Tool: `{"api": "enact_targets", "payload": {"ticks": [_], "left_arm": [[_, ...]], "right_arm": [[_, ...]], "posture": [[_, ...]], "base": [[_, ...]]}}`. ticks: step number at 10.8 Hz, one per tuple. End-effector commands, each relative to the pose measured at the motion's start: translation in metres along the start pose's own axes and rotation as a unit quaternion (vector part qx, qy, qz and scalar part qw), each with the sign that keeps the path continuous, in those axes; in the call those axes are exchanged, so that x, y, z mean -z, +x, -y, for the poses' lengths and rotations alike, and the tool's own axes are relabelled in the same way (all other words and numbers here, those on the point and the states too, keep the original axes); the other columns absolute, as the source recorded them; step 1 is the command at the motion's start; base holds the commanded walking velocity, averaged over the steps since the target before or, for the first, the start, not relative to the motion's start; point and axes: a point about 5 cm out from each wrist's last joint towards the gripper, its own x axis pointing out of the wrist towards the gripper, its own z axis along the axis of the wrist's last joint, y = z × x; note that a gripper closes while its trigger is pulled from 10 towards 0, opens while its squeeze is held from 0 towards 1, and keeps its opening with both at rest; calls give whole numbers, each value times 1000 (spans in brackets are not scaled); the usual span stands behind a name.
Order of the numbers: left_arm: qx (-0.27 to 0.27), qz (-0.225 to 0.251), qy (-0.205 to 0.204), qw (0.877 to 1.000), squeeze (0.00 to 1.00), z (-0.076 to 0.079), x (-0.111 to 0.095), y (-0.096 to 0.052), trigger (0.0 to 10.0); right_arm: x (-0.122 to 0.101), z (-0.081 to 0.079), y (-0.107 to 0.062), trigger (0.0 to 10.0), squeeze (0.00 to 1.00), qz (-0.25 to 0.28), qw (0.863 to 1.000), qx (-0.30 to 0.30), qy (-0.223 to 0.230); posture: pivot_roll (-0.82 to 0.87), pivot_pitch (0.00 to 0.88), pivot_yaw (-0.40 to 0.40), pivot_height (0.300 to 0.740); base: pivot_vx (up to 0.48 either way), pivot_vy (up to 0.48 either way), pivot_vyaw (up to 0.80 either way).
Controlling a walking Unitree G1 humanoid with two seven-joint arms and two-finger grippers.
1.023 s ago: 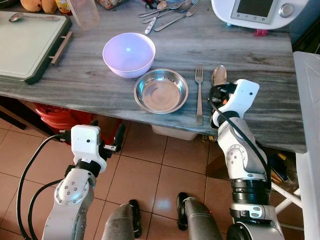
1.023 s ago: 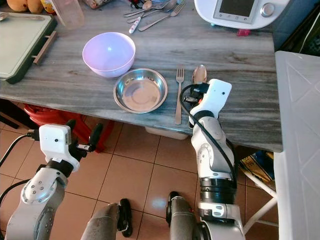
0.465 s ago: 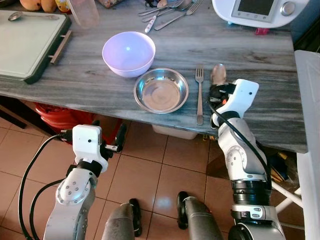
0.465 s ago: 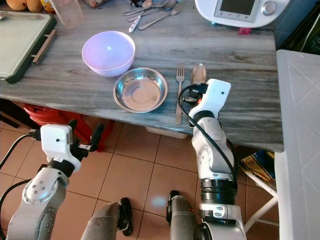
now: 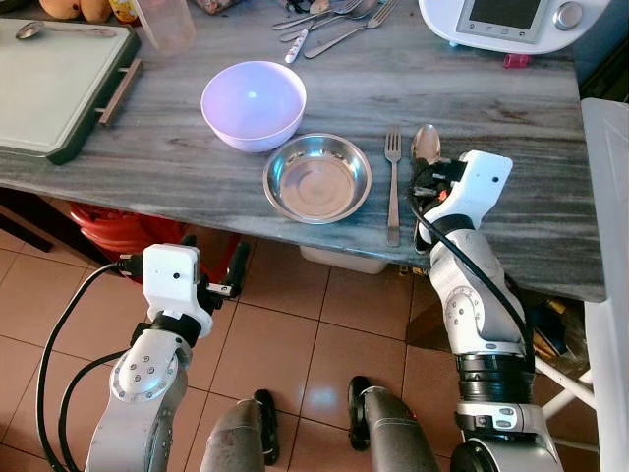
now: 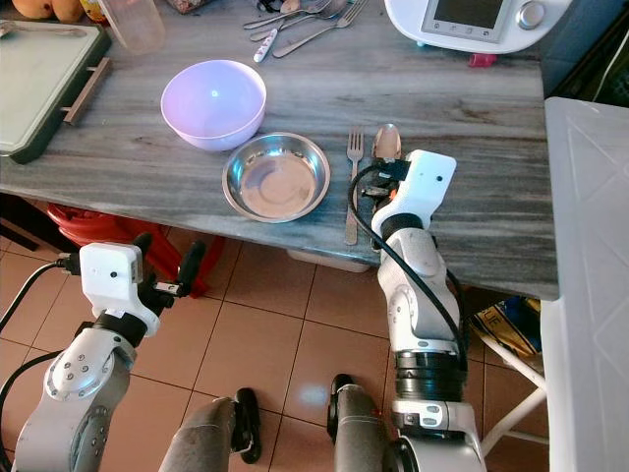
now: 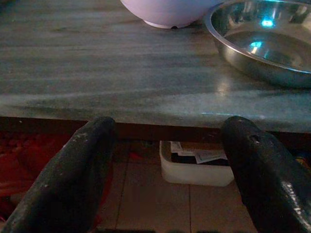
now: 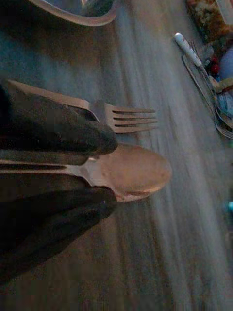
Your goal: Setting the table
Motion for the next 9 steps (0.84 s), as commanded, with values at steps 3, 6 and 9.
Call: {"api": "enact_targets", "payload": {"ticks": [3, 6, 9], "left_arm": [[-8, -8, 1, 1000, 0, -3, 3, -3, 10000], [-7, -12, 1, 1000, 0, -3, 5, -4, 10000], [-51, -12, 12, 999, 0, -7, 8, 2, 10000]], "right_arm": [[-22, 5, -5, 10000, 1000, 60, 998, 23, -26], [-51, 18, -12, 10000, 1000, 139, 984, 48, -103], [-44, 21, -19, 10000, 1000, 135, 982, 35, -129]], "posture": [[24, 278, 47, 740], [15, 264, 53, 740], [14, 217, 42, 740]], "base": [[0, 0, 0], [0, 0, 0], [0, 0, 0]]}}
